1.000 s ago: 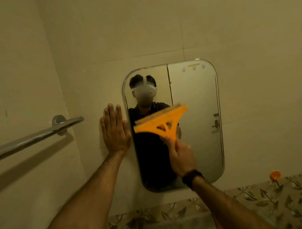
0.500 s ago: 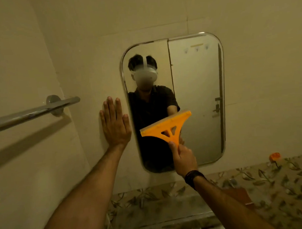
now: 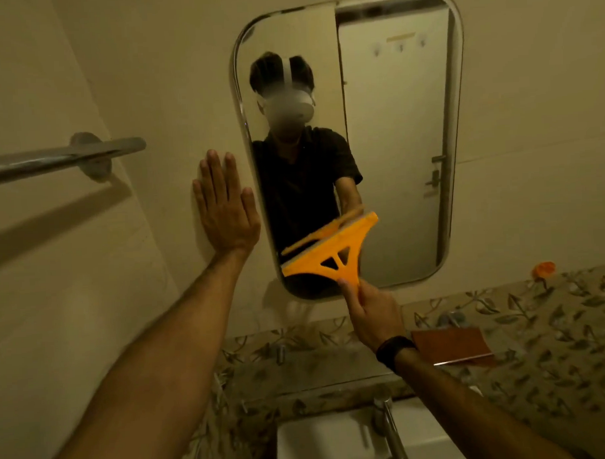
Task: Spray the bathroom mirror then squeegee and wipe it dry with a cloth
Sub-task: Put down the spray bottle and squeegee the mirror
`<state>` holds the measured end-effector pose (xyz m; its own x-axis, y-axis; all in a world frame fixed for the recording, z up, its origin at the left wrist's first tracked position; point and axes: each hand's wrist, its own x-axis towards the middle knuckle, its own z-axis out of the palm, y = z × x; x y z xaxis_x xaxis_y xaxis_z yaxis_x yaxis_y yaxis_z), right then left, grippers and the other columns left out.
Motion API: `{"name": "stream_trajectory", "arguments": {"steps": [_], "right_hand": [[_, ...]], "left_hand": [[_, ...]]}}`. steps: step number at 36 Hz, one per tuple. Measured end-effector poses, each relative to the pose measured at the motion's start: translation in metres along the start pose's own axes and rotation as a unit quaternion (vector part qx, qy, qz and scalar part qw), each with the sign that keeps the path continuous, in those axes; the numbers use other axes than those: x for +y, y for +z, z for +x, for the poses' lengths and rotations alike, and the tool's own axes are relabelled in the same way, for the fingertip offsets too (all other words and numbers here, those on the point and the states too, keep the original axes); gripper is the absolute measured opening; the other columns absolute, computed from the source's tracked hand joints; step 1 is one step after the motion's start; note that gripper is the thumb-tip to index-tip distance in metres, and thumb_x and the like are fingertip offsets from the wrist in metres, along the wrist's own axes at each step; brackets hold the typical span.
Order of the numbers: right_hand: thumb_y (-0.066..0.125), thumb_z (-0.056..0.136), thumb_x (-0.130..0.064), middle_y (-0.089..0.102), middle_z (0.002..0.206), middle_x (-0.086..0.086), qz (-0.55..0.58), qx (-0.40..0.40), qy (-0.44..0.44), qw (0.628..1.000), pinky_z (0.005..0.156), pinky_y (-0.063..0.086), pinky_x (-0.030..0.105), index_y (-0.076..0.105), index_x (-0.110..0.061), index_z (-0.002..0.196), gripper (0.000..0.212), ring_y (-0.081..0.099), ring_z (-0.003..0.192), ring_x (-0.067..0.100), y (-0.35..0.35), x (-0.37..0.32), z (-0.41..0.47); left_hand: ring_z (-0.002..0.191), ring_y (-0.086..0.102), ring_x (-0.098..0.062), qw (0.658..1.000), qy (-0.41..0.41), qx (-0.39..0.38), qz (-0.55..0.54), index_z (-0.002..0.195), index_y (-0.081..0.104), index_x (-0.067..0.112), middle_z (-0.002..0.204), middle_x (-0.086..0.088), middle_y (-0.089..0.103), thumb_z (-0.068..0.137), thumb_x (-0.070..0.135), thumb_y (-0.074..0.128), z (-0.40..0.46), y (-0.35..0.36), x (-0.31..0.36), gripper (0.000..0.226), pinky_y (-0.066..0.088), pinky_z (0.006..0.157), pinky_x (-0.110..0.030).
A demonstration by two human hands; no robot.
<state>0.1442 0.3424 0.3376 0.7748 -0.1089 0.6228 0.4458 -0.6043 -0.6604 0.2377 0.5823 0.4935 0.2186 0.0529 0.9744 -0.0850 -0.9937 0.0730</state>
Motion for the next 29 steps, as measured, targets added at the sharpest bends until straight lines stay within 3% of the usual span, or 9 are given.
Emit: {"name": "stream_trajectory", "arguments": {"steps": [6,10,14,17,21,24,29], "right_hand": [[0.019,0.094,-0.072,0.046,0.054,-0.008,-0.143,-0.093,-0.104,0.98,0.044,0.031,0.025,0.042,-0.029,0.069,0.055,0.045,0.044,0.01,-0.004,-0.035,0.045],[0.02,0.096,-0.069,0.043,0.054,-0.009,-0.177,-0.113,-0.12,0.97,0.045,0.022,0.023,0.041,-0.031,0.07,0.051,0.039,0.043,0.006,-0.007,-0.023,0.046],[0.026,0.099,-0.066,0.041,0.053,-0.009,-0.218,-0.132,-0.103,0.961,0.045,0.022,0.026,0.041,-0.029,0.07,0.049,0.036,0.042,0.008,-0.014,0.003,0.033],[0.017,0.093,-0.072,0.04,0.052,-0.008,-0.234,-0.146,-0.076,0.958,0.045,0.026,0.026,0.036,-0.03,0.063,0.055,0.036,0.042,0.009,-0.02,0.026,0.016],[0.009,0.087,-0.078,0.043,0.052,-0.009,-0.251,-0.162,-0.048,0.953,0.045,0.029,0.025,0.039,-0.032,0.064,0.06,0.039,0.043,0.007,-0.03,0.057,-0.006],[0.008,0.087,-0.079,0.042,0.052,-0.008,-0.259,-0.179,-0.037,0.949,0.045,0.025,0.023,0.038,-0.031,0.062,0.062,0.037,0.043,0.006,-0.037,0.07,-0.015],[0.012,0.088,-0.076,0.043,0.055,-0.008,-0.256,-0.196,-0.025,0.946,0.047,0.031,0.022,0.039,-0.03,0.062,0.059,0.037,0.046,0.008,-0.049,0.074,-0.018]], "left_hand": [[0.159,0.0,-0.019,1.0,-0.003,-0.001,0.004,0.165,0.011,0.017,0.171,-0.013,0.015,0.108,0.041,0.017,0.001,0.0,-0.001,0.062,0.002,0.129,-0.043],[0.16,0.002,-0.022,1.0,0.004,0.001,0.001,0.165,0.001,0.021,0.171,-0.013,0.013,0.108,0.042,0.015,-0.001,0.003,-0.003,0.062,0.004,0.129,-0.044],[0.16,0.006,-0.025,1.0,0.008,0.007,-0.003,0.163,-0.004,0.024,0.171,-0.013,0.014,0.108,0.041,0.016,-0.001,0.003,-0.004,0.061,0.005,0.129,-0.045],[0.159,0.0,-0.021,1.0,0.006,0.008,-0.003,0.164,-0.002,0.023,0.171,-0.013,0.013,0.108,0.041,0.017,-0.001,0.003,-0.004,0.061,0.006,0.13,-0.046],[0.16,0.008,-0.025,1.0,0.011,0.012,0.004,0.165,0.001,0.021,0.171,-0.014,0.015,0.108,0.041,0.016,-0.001,0.002,-0.004,0.061,0.007,0.13,-0.045],[0.159,0.002,-0.021,1.0,0.009,0.008,0.006,0.165,0.001,0.02,0.171,-0.014,0.014,0.108,0.041,0.016,0.0,0.001,-0.003,0.062,0.007,0.13,-0.045],[0.158,-0.001,-0.019,1.0,0.004,-0.002,0.008,0.165,0.009,0.017,0.171,-0.015,0.015,0.108,0.04,0.016,-0.001,-0.002,-0.001,0.062,0.007,0.129,-0.046]]}}
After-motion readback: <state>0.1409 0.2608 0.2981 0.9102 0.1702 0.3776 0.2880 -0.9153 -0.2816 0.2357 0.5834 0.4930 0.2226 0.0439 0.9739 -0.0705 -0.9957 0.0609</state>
